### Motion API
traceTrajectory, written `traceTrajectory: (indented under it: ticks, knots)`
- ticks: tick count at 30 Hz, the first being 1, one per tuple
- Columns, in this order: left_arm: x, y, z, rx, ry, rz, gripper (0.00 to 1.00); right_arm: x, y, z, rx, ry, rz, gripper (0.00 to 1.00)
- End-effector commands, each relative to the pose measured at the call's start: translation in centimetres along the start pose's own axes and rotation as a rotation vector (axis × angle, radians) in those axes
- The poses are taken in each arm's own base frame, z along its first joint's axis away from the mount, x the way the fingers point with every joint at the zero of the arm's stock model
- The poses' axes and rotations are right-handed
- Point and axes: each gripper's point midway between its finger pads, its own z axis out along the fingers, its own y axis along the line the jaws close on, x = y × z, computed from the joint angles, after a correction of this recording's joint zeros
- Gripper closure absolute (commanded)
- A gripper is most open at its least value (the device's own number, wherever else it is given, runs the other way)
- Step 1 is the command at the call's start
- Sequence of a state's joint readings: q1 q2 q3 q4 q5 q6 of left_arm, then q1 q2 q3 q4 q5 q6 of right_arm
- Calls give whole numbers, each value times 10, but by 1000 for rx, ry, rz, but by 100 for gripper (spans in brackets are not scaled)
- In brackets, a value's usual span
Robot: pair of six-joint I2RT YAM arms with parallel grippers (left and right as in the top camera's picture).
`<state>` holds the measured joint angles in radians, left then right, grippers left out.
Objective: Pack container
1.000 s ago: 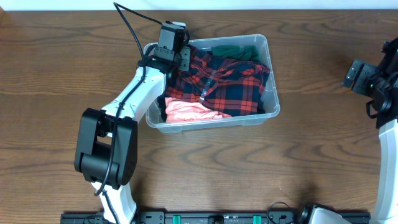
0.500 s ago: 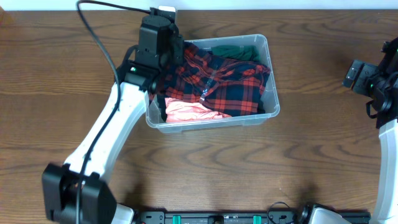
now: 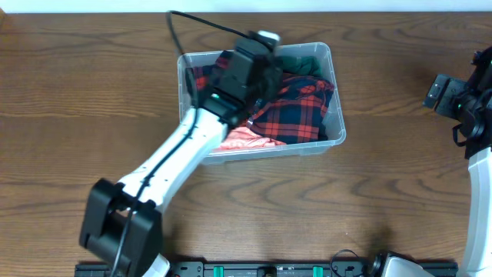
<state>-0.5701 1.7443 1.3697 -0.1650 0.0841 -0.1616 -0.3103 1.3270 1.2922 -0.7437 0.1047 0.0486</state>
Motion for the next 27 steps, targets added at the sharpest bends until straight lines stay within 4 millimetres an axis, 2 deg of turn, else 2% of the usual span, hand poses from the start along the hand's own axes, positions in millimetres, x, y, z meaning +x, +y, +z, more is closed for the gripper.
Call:
traceTrajectory:
  ticks: [1,4,7,10,14,16,17,19,23,25,27]
  knots:
    - [12,-23,14,46,20,8,94,0,-1,0,2,2,8,1]
    - [20,-38,23,71,24,27,94,0,-1,0,2,2,8,1]
    - [35,-45,36,78,56,35,94,0,-1,0,2,2,8,1]
    - [64,-46,55,71,129,45,93,0,-1,0,2,2,8,1]
    - [115,-41,81,46,262,57,94,0,-1,0,2,2,8,1]
    - [124,-40,83,41,288,59,93,0,-1,0,2,2,8,1]
    - [122,-41,82,42,284,59,94,0,-1,0,2,2,8,1]
    - [105,-45,75,55,238,59,95,0,-1,0,2,2,8,1]
    - [48,-57,44,86,78,56,94,0,-1,0,2,2,8,1]
    - [16,-51,23,47,-15,50,93,0,-1,0,2,2,8,1]
    - [-11,-36,2,-33,-98,37,93,0,-1,0,2,2,8,1]
